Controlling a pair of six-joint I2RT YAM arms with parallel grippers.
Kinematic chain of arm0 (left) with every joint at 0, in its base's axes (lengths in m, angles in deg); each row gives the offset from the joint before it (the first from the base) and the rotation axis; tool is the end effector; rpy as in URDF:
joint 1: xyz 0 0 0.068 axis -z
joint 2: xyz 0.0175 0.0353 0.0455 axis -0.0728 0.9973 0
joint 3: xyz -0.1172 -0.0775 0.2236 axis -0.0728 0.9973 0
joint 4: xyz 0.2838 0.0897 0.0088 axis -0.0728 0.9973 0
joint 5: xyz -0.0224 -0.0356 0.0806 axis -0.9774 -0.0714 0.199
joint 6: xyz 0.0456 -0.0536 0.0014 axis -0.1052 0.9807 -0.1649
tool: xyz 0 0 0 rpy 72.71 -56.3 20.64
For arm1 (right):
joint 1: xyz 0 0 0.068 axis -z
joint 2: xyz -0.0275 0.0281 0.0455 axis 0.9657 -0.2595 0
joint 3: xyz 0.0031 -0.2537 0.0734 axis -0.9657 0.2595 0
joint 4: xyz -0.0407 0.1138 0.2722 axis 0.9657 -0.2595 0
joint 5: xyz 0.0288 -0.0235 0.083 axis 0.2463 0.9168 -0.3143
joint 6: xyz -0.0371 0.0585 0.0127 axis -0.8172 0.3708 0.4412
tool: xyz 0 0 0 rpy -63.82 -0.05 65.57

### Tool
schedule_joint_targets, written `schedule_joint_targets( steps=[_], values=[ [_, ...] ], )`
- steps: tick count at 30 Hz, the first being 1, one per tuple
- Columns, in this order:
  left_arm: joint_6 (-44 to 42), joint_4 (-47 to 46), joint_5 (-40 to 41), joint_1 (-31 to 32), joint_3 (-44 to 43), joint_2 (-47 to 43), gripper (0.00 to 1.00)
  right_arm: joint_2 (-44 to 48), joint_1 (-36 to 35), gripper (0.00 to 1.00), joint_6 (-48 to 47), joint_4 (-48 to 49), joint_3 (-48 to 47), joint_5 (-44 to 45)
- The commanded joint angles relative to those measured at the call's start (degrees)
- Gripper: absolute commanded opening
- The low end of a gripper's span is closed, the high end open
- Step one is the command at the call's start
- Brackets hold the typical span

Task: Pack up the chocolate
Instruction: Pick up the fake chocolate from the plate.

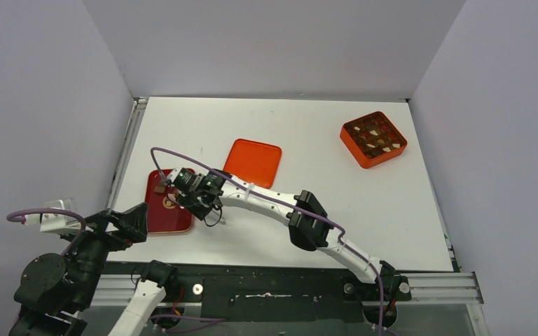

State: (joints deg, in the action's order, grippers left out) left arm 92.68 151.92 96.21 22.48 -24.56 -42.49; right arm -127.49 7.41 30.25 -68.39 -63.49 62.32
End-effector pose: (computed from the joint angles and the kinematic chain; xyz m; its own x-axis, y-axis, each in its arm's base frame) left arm 0.0164 0.0112 0.4514 -0.1136 -0.3668 -0.9234 -0.0019 0.9295 -0.3689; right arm 0.2214 0.5355 0.1779 -0.4840 -0.7302 -0.4823 -0.8549 0.5123 0.0822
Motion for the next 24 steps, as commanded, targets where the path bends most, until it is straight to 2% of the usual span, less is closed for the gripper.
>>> schedule_joint_targets(
  steps=[1, 5, 12, 19, 24],
  values=[
    [0.19, -2.27, 0.18, 0.13, -1.59, -0.45, 0.97, 3.52, 0.23, 0.36, 1.04, 0.2, -1.14, 3.12],
    [0.38, -2.21, 0.03, 0.15, -1.68, -0.59, 0.97, 2.66, 0.22, 0.34, 1.02, -0.77, -1.18, 3.33],
    [0.55, -2.23, 0.18, 0.14, -1.73, -0.44, 0.97, 3.81, 0.22, 0.24, 0.57, -0.41, -0.92, 3.47],
    [0.77, -1.8, -0.04, 0.12, -2.01, -0.33, 0.97, 10.58, 0.59, 0.19, 1.94, 6.98, 5.95, 0.86],
    [1.15, -1.91, -0.17, 0.16, 0.35, -0.45, 0.97, 13.83, 1.49, 0.18, 2.5, 7.89, 7.15, -1.26]
  ],
)
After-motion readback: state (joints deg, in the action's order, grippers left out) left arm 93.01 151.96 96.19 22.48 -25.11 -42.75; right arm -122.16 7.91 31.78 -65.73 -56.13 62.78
